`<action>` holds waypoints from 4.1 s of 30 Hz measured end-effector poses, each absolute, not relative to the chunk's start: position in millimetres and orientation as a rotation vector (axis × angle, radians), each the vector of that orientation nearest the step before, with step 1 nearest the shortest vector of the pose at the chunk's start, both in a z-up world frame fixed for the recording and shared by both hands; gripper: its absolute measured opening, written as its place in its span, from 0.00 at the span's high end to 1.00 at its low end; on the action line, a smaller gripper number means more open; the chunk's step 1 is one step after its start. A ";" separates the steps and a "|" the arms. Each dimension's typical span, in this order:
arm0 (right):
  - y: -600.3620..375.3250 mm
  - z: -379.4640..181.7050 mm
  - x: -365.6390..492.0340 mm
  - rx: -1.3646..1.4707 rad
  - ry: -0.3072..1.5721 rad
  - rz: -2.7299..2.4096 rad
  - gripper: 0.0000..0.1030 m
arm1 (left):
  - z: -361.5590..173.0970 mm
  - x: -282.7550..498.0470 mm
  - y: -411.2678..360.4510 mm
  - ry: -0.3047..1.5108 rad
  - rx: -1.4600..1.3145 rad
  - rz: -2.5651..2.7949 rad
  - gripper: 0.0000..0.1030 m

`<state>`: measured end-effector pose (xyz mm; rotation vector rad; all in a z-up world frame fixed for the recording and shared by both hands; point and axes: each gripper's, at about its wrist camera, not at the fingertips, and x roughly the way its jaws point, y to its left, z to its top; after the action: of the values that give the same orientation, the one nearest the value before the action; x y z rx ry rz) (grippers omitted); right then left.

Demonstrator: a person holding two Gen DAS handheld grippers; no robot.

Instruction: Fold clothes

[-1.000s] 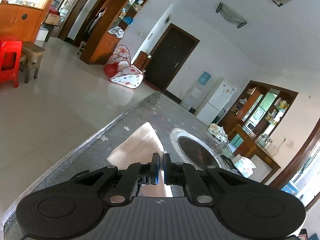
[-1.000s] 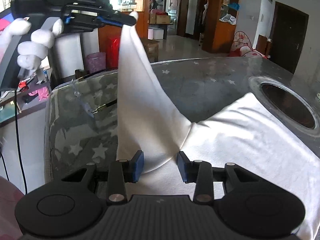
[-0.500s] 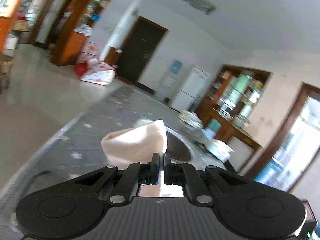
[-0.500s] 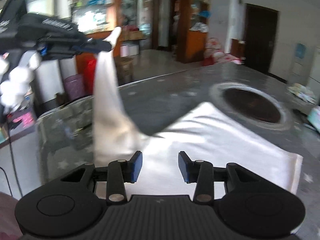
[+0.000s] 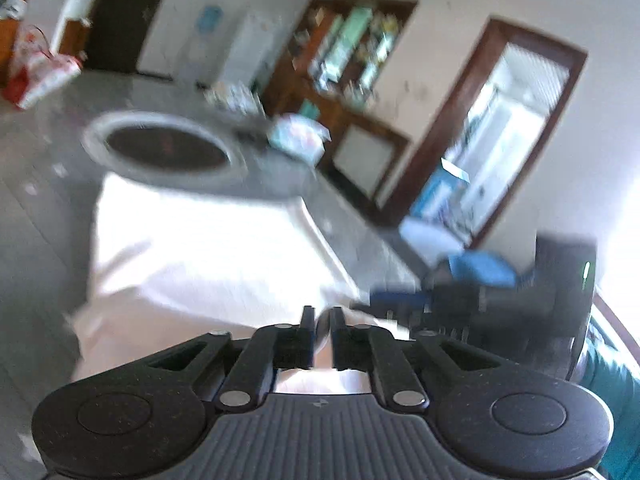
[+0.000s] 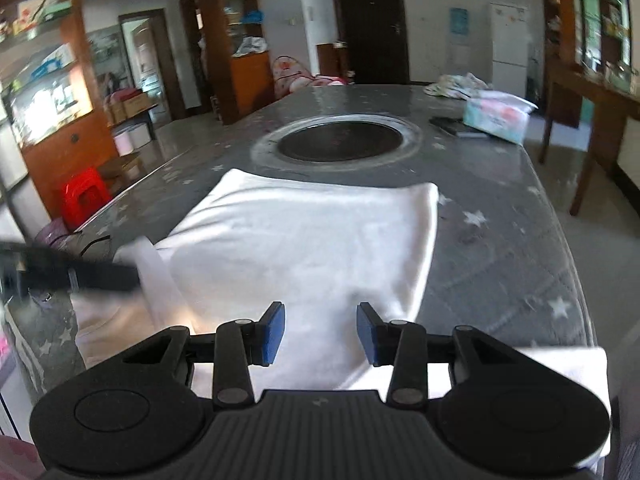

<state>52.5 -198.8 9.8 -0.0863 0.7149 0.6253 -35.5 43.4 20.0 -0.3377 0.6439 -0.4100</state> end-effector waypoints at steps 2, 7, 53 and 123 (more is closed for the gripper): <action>-204.6 7.5 53.1 -0.065 0.721 0.616 0.62 | 18.7 -39.7 46.7 0.656 -0.320 -0.413 0.86; -197.0 6.3 51.9 -0.041 0.742 0.676 0.62 | 15.8 -50.5 55.7 0.683 -0.278 -0.415 0.76; -162.5 16.9 30.1 -0.255 0.662 0.716 0.88 | 24.2 -91.7 109.2 0.745 -0.116 -0.107 0.90; -157.5 54.8 -3.1 -0.170 0.557 0.891 0.76 | 8.4 -49.9 88.8 0.747 -0.152 -0.122 0.60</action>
<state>-3.1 -157.5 54.8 -0.1702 0.5567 0.8908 -49.9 88.8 8.4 -0.1521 0.7469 -0.1218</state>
